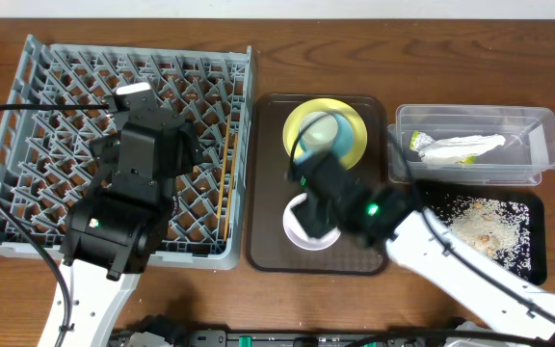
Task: Sort waste into correct bins and load items into the dishwasher
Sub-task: 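Return the emptied bowl to the brown tray with the right gripper, then grasp the white cup from the blue bowl with the right gripper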
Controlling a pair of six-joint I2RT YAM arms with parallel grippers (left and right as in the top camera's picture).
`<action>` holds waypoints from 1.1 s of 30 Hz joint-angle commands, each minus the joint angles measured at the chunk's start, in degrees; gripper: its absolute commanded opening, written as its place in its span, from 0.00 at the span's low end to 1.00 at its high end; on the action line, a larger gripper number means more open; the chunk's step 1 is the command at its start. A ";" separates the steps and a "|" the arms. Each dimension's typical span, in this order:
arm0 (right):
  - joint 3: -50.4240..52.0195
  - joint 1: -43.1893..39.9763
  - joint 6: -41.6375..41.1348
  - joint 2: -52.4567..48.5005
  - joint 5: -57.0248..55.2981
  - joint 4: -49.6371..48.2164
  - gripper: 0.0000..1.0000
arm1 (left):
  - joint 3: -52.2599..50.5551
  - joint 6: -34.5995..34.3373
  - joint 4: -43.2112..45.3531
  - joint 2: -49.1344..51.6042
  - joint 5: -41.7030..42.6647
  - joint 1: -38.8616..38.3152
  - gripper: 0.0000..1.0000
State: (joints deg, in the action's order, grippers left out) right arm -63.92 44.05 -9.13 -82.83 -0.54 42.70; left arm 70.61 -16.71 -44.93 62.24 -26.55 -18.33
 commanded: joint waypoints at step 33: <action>-18.93 -7.78 15.39 -19.56 -9.55 -10.75 0.01 | 0.98 -0.55 -0.02 -0.50 -1.16 0.26 0.94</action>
State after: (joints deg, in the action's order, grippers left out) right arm -78.26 36.49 6.26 -108.68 -9.08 30.30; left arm 70.61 -16.73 -44.95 62.24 -26.55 -18.31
